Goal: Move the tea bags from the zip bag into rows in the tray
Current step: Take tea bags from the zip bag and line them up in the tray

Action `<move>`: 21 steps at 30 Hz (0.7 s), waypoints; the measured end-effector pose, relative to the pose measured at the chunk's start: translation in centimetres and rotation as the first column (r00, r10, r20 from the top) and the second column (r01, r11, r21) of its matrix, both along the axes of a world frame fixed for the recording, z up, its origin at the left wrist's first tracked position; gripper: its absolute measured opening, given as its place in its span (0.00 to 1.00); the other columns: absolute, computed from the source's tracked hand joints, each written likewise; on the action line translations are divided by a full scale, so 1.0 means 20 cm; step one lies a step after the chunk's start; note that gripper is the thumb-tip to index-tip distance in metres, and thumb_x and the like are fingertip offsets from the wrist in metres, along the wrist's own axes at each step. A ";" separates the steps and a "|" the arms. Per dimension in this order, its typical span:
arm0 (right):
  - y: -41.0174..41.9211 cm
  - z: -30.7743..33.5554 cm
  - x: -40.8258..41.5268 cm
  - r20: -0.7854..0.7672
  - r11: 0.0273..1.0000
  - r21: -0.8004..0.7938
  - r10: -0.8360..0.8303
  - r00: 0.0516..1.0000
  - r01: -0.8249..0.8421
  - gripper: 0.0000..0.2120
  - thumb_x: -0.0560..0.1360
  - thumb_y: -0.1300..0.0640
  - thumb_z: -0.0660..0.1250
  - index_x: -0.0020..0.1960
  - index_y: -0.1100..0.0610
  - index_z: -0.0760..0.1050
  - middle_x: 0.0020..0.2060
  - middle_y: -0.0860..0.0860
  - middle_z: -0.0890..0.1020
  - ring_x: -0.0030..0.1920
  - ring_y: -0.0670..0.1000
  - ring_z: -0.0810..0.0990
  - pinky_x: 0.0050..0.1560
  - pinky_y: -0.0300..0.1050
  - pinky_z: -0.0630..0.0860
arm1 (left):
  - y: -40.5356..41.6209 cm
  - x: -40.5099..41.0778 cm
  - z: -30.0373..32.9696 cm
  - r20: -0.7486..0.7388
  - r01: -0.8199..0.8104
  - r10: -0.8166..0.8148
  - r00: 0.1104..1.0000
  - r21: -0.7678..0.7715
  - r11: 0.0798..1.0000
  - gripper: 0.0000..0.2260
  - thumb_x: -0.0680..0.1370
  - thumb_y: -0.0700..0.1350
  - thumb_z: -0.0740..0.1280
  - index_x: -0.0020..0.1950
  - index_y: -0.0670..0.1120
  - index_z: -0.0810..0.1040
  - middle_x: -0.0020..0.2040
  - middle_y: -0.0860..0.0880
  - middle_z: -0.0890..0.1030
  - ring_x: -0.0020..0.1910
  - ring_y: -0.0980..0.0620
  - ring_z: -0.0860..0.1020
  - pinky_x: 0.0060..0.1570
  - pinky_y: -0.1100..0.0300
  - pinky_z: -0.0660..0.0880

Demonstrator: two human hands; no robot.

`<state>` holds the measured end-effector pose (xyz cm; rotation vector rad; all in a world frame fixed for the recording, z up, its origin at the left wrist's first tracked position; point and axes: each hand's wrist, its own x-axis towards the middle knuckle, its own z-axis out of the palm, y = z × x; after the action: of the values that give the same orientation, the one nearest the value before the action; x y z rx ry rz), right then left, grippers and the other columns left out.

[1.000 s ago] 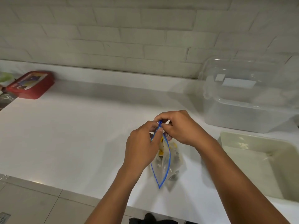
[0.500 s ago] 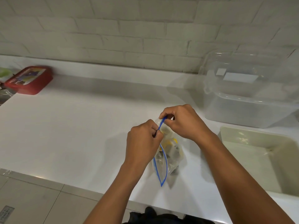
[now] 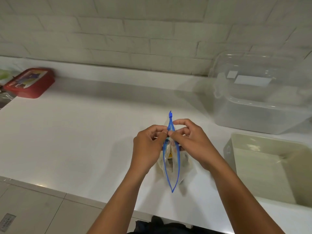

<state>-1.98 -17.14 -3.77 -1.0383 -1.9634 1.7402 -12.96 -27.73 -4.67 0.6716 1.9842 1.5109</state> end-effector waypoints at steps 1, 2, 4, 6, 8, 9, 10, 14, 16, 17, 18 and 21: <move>-0.01 -0.01 0.02 0.021 1.000 -0.012 0.018 1.000 -0.018 0.14 0.74 0.50 0.73 0.59 0.44 0.76 0.43 0.50 0.85 0.42 0.51 0.86 0.45 0.49 0.83 | 0.00 0.00 0.00 0.037 0.000 0.000 0.999 0.007 1.000 0.10 0.80 0.40 0.67 0.47 0.53 0.85 0.42 0.53 0.86 0.43 0.50 0.85 0.45 0.51 0.84; -0.02 -0.02 0.03 0.056 1.000 0.006 0.030 0.998 -0.030 0.13 0.74 0.50 0.73 0.57 0.43 0.76 0.42 0.49 0.85 0.41 0.50 0.86 0.46 0.49 0.83 | 0.01 0.00 0.00 0.052 -0.008 0.008 0.999 0.005 1.000 0.10 0.80 0.40 0.67 0.47 0.52 0.84 0.42 0.53 0.86 0.43 0.50 0.85 0.45 0.50 0.84; -0.03 -0.04 0.04 0.140 0.995 0.096 0.000 0.990 -0.014 0.10 0.75 0.54 0.71 0.54 0.43 0.77 0.38 0.48 0.85 0.38 0.48 0.85 0.45 0.47 0.82 | 0.02 -0.01 -0.01 0.026 -0.042 0.042 0.999 -0.011 0.999 0.09 0.80 0.41 0.65 0.46 0.52 0.83 0.41 0.55 0.85 0.42 0.52 0.84 0.46 0.48 0.83; -0.02 -0.04 0.06 0.157 0.986 0.151 -0.091 0.983 0.067 0.08 0.76 0.58 0.70 0.51 0.46 0.77 0.36 0.48 0.84 0.35 0.49 0.85 0.42 0.45 0.80 | 0.02 -0.01 -0.03 -0.007 -0.085 0.085 0.996 -0.020 0.996 0.08 0.81 0.42 0.63 0.46 0.51 0.80 0.38 0.56 0.83 0.37 0.53 0.82 0.46 0.47 0.83; 0.00 -0.03 0.09 0.108 0.975 0.121 -0.199 0.974 0.186 0.06 0.76 0.61 0.69 0.49 0.50 0.79 0.36 0.50 0.84 0.34 0.52 0.85 0.39 0.46 0.81 | 0.01 -0.02 -0.05 -0.104 -0.119 0.113 0.988 -0.048 0.992 0.07 0.82 0.44 0.61 0.48 0.52 0.77 0.37 0.55 0.81 0.33 0.55 0.79 0.43 0.52 0.82; 0.02 -0.03 0.11 0.079 0.966 0.095 -0.250 0.965 0.242 0.06 0.76 0.62 0.70 0.48 0.52 0.79 0.37 0.52 0.84 0.33 0.53 0.85 0.39 0.48 0.82 | 0.00 -0.03 -0.05 -0.182 -0.130 0.116 0.976 -0.068 0.989 0.06 0.83 0.45 0.60 0.49 0.52 0.75 0.37 0.54 0.80 0.32 0.57 0.77 0.40 0.59 0.78; 0.04 -0.03 0.12 0.066 0.955 0.088 -0.291 0.954 0.285 0.05 0.75 0.62 0.70 0.48 0.53 0.79 0.38 0.54 0.84 0.33 0.52 0.85 0.37 0.48 0.82 | -0.01 -0.03 -0.06 -0.255 -0.139 0.114 0.960 -0.083 0.987 0.06 0.84 0.46 0.59 0.50 0.52 0.74 0.37 0.54 0.79 0.32 0.58 0.75 0.37 0.65 0.73; 0.06 -0.06 0.16 0.097 0.906 0.279 -0.357 0.929 0.318 0.06 0.76 0.58 0.70 0.49 0.48 0.78 0.40 0.48 0.83 0.36 0.52 0.84 0.40 0.50 0.83 | -0.03 0.02 -0.07 -0.403 -0.088 0.051 0.914 -0.073 0.993 0.04 0.85 0.46 0.59 0.52 0.54 0.71 0.36 0.53 0.76 0.34 0.57 0.73 0.32 0.66 0.67; 0.04 -0.06 0.16 0.070 0.880 0.363 -0.353 0.933 0.306 0.08 0.76 0.59 0.69 0.51 0.47 0.78 0.39 0.45 0.81 0.37 0.48 0.82 0.45 0.47 0.81 | -0.04 0.04 -0.07 -0.380 -0.020 -0.012 0.925 -0.081 0.997 0.02 0.83 0.48 0.63 0.55 0.55 0.73 0.38 0.54 0.76 0.36 0.56 0.74 0.34 0.70 0.69; 0.03 -0.05 0.16 0.057 0.868 0.401 -0.344 0.937 0.294 0.10 0.76 0.61 0.68 0.52 0.47 0.78 0.40 0.44 0.80 0.37 0.45 0.80 0.45 0.39 0.78 | -0.04 0.04 -0.07 -0.358 0.012 -0.044 0.933 -0.092 0.996 0.05 0.82 0.50 0.65 0.57 0.55 0.73 0.40 0.55 0.76 0.37 0.56 0.75 0.36 0.71 0.69; 0.02 -0.04 0.16 0.054 0.853 0.441 -0.335 0.941 0.278 0.12 0.75 0.63 0.67 0.53 0.48 0.78 0.42 0.45 0.79 0.37 0.43 0.79 0.42 0.30 0.74 | -0.05 0.04 -0.06 -0.337 0.036 -0.067 0.939 -0.097 0.995 0.07 0.81 0.49 0.67 0.57 0.55 0.74 0.40 0.55 0.77 0.38 0.56 0.75 0.36 0.72 0.70; 0.00 0.00 0.18 0.075 0.807 0.542 -0.324 0.943 0.234 0.17 0.73 0.67 0.65 0.52 0.45 0.76 0.46 0.45 0.77 0.39 0.41 0.76 0.40 0.24 0.67 | -0.08 0.03 -0.03 -0.352 0.022 -0.048 0.935 -0.076 0.997 0.09 0.78 0.43 0.70 0.54 0.54 0.74 0.39 0.54 0.77 0.37 0.56 0.75 0.34 0.72 0.69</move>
<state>1.56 -17.14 -3.79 -1.2089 -2.0782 0.8984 -12.37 -29.39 -5.26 1.0014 2.2634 1.3637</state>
